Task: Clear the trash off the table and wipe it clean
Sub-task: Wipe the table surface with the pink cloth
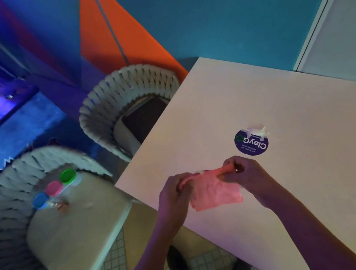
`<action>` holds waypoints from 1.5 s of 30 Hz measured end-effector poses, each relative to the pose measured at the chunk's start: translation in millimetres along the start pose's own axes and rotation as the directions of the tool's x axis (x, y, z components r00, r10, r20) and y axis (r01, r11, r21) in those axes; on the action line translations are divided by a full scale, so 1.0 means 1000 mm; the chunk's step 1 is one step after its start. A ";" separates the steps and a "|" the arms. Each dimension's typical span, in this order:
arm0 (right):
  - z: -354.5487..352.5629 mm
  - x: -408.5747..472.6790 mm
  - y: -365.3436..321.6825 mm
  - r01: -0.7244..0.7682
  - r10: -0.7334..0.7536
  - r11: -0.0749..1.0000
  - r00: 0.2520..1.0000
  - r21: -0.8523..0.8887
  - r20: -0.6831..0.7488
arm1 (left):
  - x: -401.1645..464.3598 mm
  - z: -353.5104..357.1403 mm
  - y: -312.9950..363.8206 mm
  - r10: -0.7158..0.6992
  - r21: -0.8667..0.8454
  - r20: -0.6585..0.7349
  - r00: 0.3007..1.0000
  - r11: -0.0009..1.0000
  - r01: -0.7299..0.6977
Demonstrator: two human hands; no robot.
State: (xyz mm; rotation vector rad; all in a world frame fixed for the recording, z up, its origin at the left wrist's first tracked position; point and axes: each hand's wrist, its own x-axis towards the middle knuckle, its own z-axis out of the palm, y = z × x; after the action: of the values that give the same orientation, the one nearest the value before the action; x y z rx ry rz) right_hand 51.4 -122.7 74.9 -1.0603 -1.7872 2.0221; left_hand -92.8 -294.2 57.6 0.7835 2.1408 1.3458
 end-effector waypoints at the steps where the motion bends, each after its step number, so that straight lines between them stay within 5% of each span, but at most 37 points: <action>1: 0.007 0.002 -0.003 0.004 -0.004 1.000 1.000 0.012 0.007 | 0.001 -0.007 -0.002 0.014 -0.017 -0.030 0.999 1.000 -0.014; 13: 0.143 0.041 -0.044 -0.016 0.006 0.996 0.995 0.093 0.103 | 0.053 -0.135 -0.043 0.011 -0.052 -0.087 0.996 0.999 -0.016; 22: 0.247 0.081 -0.045 -0.048 0.050 0.998 0.997 0.030 -0.058 | 0.094 -0.216 -0.084 -0.005 -0.072 -0.057 0.998 0.997 0.000; 28: 0.278 0.116 -0.047 -0.011 0.000 0.994 0.995 -0.108 -0.103 | 0.126 -0.241 -0.087 0.023 -0.049 -0.092 0.996 0.998 -0.028; 39: 0.314 0.209 -0.047 -0.001 -0.004 0.997 0.998 -0.076 -0.068 | 0.212 -0.267 -0.099 -0.021 0.165 -0.140 0.990 0.985 0.045; 45: 0.319 0.273 -0.054 0.010 -0.020 0.999 0.981 -0.053 -0.191 | 0.283 -0.263 -0.100 -0.056 0.272 -0.123 0.991 0.958 0.088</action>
State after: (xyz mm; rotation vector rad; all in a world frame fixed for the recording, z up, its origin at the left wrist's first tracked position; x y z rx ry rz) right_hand -364.0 -186.4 24.3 -1.2080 -1.7510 1.8062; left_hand -491.7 -299.6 41.0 0.7398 2.4596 1.0898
